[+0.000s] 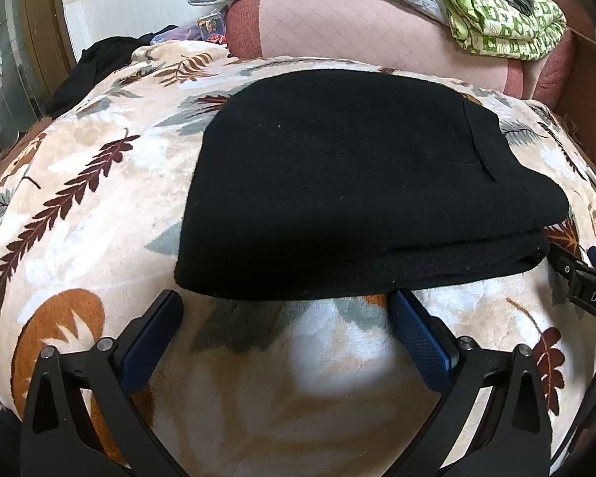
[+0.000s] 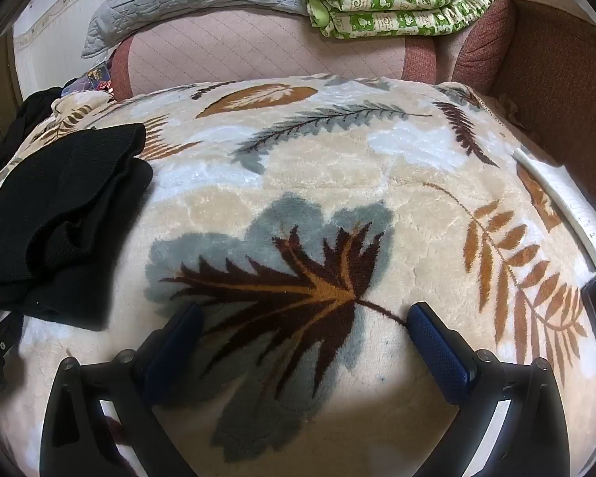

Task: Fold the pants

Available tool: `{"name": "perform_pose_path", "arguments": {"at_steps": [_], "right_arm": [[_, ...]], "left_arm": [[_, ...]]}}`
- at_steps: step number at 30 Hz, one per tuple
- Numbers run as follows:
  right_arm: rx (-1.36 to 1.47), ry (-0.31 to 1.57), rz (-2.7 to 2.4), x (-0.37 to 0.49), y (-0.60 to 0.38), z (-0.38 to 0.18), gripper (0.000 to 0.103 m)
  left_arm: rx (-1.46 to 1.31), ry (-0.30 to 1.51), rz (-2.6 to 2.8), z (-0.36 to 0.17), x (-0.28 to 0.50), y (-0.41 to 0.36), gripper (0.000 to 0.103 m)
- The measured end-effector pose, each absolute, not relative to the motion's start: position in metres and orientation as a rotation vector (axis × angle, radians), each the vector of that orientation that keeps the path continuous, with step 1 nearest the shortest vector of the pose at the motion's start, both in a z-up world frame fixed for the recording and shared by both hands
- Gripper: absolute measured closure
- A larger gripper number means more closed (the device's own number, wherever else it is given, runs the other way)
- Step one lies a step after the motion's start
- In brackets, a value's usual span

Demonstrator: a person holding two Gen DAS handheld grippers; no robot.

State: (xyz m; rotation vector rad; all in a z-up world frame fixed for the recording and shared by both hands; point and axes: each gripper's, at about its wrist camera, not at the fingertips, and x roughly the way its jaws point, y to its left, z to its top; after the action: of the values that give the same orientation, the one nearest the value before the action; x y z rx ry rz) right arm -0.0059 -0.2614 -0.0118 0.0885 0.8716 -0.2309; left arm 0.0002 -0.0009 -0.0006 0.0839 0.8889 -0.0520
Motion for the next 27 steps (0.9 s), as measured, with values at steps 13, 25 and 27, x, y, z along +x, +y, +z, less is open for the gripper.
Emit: {"name": "perform_pose_path", "arguments": {"at_steps": [13, 25, 27], "right_arm": [[0.091, 0.865, -0.226, -0.007, -0.263, -0.012, 0.001], [0.09, 0.862, -0.228, -0.008, -0.259, -0.012, 0.001], [0.09, 0.864, -0.229, -0.009, -0.259, -0.012, 0.001]], "left_arm": [[0.077, 0.875, -0.053, 0.002, -0.001, 0.005, 0.0], [0.079, 0.874, -0.05, 0.001, 0.001, -0.001, 0.0], [0.079, 0.874, -0.051, 0.001, 0.001, 0.0, 0.0]]}}
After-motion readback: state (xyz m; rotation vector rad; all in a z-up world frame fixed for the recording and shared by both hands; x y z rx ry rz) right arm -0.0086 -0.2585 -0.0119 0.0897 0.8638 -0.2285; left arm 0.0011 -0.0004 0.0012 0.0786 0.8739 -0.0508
